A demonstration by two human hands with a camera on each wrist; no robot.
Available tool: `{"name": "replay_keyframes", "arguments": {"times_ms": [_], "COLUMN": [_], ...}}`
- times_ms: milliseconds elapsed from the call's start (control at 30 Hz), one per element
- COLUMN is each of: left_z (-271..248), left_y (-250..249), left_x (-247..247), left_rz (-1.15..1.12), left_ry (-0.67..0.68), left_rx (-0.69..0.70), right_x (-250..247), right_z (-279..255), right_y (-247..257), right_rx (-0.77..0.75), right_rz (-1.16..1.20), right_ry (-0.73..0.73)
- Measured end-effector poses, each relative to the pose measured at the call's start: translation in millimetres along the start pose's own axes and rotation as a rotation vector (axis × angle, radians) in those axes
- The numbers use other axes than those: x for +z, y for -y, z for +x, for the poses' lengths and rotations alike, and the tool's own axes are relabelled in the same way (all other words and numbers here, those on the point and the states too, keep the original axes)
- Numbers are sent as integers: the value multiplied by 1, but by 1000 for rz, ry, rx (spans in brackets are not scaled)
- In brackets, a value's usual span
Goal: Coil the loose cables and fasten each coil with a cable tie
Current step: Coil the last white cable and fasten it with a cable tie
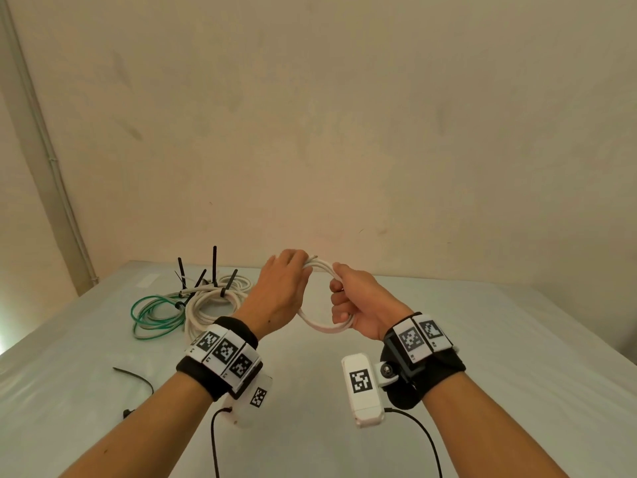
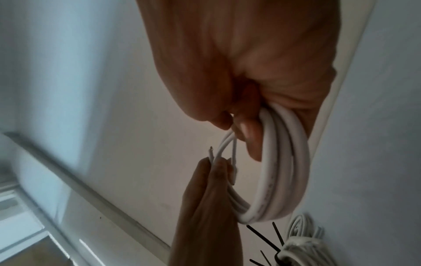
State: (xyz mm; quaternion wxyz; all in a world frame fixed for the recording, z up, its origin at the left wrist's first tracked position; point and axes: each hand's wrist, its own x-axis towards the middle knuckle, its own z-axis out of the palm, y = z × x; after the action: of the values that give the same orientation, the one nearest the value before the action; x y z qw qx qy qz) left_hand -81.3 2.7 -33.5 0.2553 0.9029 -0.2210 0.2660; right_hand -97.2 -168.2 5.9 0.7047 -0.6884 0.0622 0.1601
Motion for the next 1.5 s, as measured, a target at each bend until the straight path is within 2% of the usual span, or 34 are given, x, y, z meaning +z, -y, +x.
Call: {"name": "replay_keyframes", "arguments": {"times_ms": [67,167,333,433,600,700,833,1033,1133,1233,1400,1500], "left_z": [-1,-3,3,-1,-12,-13,-12,-14,-15,-9,-1,-5], "left_y": [0,0,0,-3,-7,-9,-10,-19,-28,-33,-25,-25], "left_x": [0,0,-4,-7,-5,-8,-5,-3,-8,-15,-26,-25], "left_rz": [-170,-228,-427,-354,-219,-213,-203,-218,-357,-575,-1196,-1311], "left_ry": [23,-6,70,120,196,156,151,131,123,192,254,243], "left_rx": [-18,-32,-161,-156,-81,-77,-142,-235,-352,-537,-934,-1002], "right_x": [-2,-3,1,6,10,9,15,25,30,32,25,26], "right_z": [0,0,2,1,7,10,15,21,23,22,19,20], "right_y": [-1,-3,-12,-13,-14,-18,-25,-33,-34,-35,-28,-26], "right_rx": [2,-25,-179,-304,-475,-592,-712,-702,-682,-650,-573,-586], "right_rz": [24,17,-134,-369,-569,-524,-462,-260,-196,-165,-145,-240], "right_ry": [34,47,8,-51,-92,-97,-192,-320,-339,-334,-196,-235]}}
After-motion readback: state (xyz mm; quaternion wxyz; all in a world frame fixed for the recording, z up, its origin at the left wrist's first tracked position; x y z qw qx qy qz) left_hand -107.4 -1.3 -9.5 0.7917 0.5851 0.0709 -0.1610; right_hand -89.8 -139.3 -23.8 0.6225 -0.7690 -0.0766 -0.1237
